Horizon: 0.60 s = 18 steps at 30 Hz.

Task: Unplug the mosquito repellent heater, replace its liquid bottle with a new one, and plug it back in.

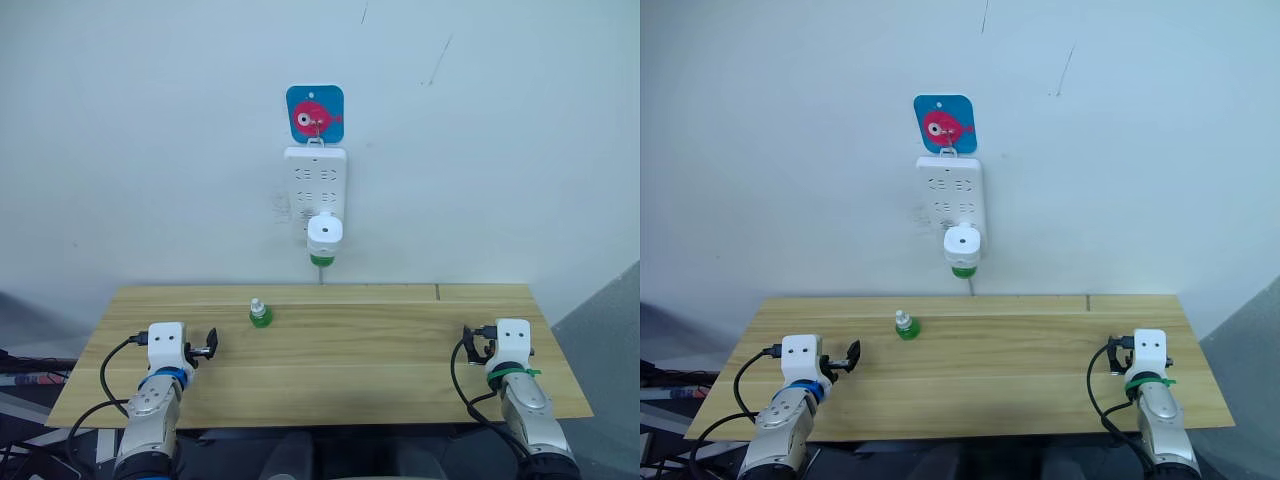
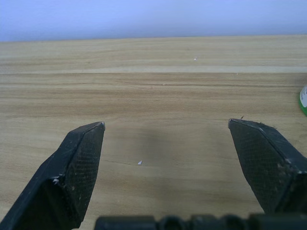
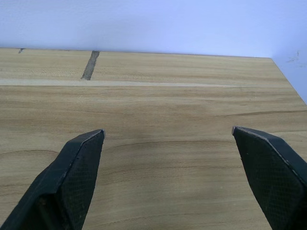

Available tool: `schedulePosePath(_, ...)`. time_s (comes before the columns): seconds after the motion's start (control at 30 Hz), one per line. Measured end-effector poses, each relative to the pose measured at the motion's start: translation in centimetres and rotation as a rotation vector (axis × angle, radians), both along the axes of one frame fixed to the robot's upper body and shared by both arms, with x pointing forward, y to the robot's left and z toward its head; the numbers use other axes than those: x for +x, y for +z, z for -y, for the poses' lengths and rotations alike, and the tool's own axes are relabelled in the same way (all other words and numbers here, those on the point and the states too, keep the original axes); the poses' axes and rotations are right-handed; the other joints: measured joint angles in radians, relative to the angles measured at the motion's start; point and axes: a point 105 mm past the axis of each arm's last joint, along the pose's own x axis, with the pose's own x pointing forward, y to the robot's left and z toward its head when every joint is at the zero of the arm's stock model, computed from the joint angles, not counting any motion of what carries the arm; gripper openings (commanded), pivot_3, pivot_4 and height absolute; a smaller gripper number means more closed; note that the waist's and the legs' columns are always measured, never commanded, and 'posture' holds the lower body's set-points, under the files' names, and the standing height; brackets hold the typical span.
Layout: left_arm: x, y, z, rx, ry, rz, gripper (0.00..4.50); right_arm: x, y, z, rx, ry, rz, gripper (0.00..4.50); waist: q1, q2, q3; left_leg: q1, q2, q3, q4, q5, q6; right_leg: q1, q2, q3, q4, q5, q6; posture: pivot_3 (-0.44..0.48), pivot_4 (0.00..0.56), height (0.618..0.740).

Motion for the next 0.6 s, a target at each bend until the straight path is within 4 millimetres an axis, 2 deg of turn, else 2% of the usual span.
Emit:
schedulePosePath(0.2,0.4,0.3,0.0,0.003,0.005,0.008,4.50,0.0,0.0,0.0,0.013,0.002,0.001,4.44,0.000,0.000,0.001,0.000,0.000,0.000,0.000,0.000,0.000,0.000,0.000,0.000,0.000,0.000,0.000,0.172,0.101,0.740)
schedulePosePath(0.6,0.6,0.6,-0.2,-0.018,0.010,0.028,4.50,0.5,1.4,0.0,-0.003,0.077,0.023,4.44,-0.004,0.000,0.001,-0.001,0.000,0.000,0.000,0.000,0.000,0.000,0.000,0.000,-0.001,0.000,0.000,0.134,0.104,0.740)
